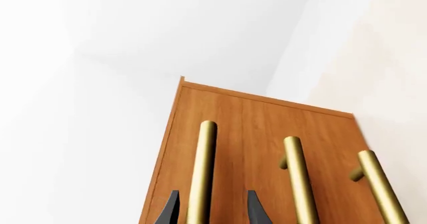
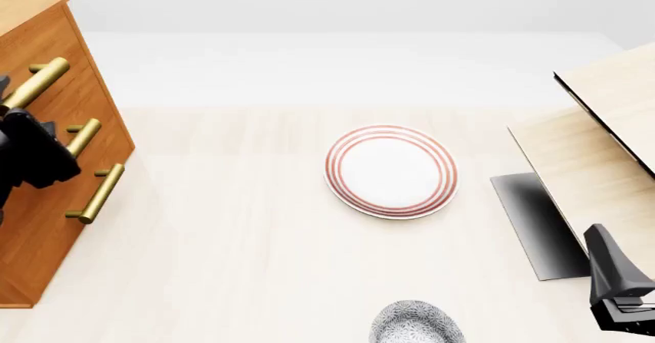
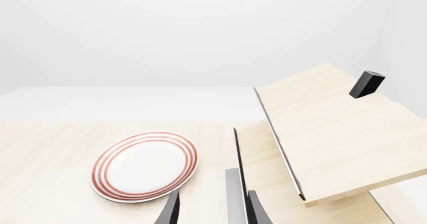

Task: Open the top drawer of the cabinet and put the bowl in it.

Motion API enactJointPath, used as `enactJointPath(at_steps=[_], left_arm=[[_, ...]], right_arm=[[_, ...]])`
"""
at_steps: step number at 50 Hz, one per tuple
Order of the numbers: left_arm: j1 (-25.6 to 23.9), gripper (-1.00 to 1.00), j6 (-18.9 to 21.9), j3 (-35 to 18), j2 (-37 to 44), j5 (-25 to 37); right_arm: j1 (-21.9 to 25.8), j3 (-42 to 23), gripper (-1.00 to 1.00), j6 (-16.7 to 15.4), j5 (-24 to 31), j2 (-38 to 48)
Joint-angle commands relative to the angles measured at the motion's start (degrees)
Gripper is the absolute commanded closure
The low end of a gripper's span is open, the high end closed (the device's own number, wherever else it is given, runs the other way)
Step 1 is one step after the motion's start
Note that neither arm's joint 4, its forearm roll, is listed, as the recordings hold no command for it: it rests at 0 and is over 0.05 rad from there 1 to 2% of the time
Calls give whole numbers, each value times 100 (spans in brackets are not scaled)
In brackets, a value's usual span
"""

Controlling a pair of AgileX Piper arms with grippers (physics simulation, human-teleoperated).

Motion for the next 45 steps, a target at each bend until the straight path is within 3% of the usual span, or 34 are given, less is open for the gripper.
enactJointPath(at_steps=[1,7,8,31,37,45], left_arm=[[188,-100,-41,-68,156,-75],[245,-100,-90,-39,78,-55],[231,100,-85,4,39,-86],[-213,100,223,252,-765,552],[-357,100,235,335,-731,452],[-597,100,190,150,-734,614]], right_arm=[[0,3,-100,0,2,-9],[1,3,-100,-2,1,-11],[1,3,-100,0,2,-7],[1,3,-100,-2,1,-10],[1,3,-100,-2,2,-10],[0,3,-100,0,2,-9]])
